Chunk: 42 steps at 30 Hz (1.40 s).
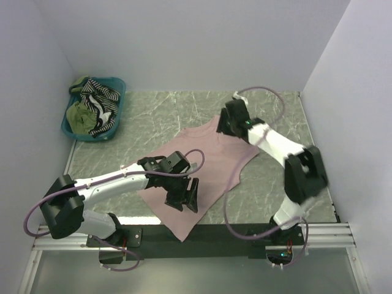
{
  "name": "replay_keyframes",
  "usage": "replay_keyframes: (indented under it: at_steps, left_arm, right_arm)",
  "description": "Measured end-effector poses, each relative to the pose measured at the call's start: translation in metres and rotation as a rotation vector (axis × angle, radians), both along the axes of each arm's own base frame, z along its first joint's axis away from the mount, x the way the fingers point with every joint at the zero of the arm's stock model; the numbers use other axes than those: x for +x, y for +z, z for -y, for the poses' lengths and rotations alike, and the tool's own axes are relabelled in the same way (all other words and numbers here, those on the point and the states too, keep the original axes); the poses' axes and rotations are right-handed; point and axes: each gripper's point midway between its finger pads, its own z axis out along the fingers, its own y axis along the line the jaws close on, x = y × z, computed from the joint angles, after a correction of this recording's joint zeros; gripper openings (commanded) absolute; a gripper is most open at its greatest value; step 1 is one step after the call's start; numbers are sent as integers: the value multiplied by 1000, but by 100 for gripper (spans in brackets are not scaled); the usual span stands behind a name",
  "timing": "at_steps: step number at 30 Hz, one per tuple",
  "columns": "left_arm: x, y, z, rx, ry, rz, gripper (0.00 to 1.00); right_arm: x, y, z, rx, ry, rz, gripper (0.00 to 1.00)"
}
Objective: Fold and stack the tank tops
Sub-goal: Flatten the tank top out
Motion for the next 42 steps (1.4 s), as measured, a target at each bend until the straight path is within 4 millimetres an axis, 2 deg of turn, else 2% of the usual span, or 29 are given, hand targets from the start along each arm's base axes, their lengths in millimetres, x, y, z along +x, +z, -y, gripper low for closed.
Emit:
replay_keyframes:
  at_steps: [1, 3, 5, 8, 11, 13, 16, 19, 22, 26, 28, 30, 33, 36, 39, 42]
  left_arm:
    - [8, -1, -2, 12, 40, 6, 62]
    - [35, -3, -13, 41, 190, -2, 56]
    - [78, -8, -33, 66, 396, 5, 53]
    - [126, -20, -70, 126, 659, 12, 53]
    - [159, -32, -102, 187, 866, 22, 53]
    - [175, -38, -117, 214, 970, 26, 53]
    - [192, -54, -137, 272, 1097, 9, 53]
    - [210, -69, -156, 356, 1186, 0, 53]
    - [230, -78, -165, 404, 1239, 5, 52]
    - [261, -80, -168, 435, 1267, 21, 51]
    - [284, -80, -165, 445, 1268, 38, 52]
    - [313, -79, -161, 454, 1258, 58, 51]
    - [361, -77, -150, 424, 1228, 111, 50]
    - [398, -75, -139, 389, 1165, 155, 51]
    - [438, -72, -124, 327, 1093, 203, 55]
    - [471, -68, -106, 235, 1018, 254, 61]
  right_arm:
    - [22, -3, -6, -16, 11, 5, 58]
    - [58, -15, -18, -56, 40, -3, 58]
    - [83, -26, -26, -90, 62, -19, 57]
    - [110, -42, -35, -121, 93, -37, 57]
    - [120, -61, -38, -161, 116, -88, 55]
    - [126, -69, -38, -182, 126, -110, 54]
    - [125, -81, -35, -205, 133, -150, 54]
    - [119, -92, -25, -223, 122, -198, 53]
    - [117, -97, -9, -228, 92, -234, 52]
    - [122, -98, 17, -218, 31, -256, 52]
    - [124, -99, 31, -213, -3, -271, 51]
    - [128, -98, 42, -205, -32, -274, 46]
    - [132, -98, 57, -180, -75, -284, 45]
    - [133, -100, 68, -151, -117, -293, 47]
    - [131, -100, 79, -110, -157, -293, 45]
    - [123, -99, 88, -71, -191, -300, 47]
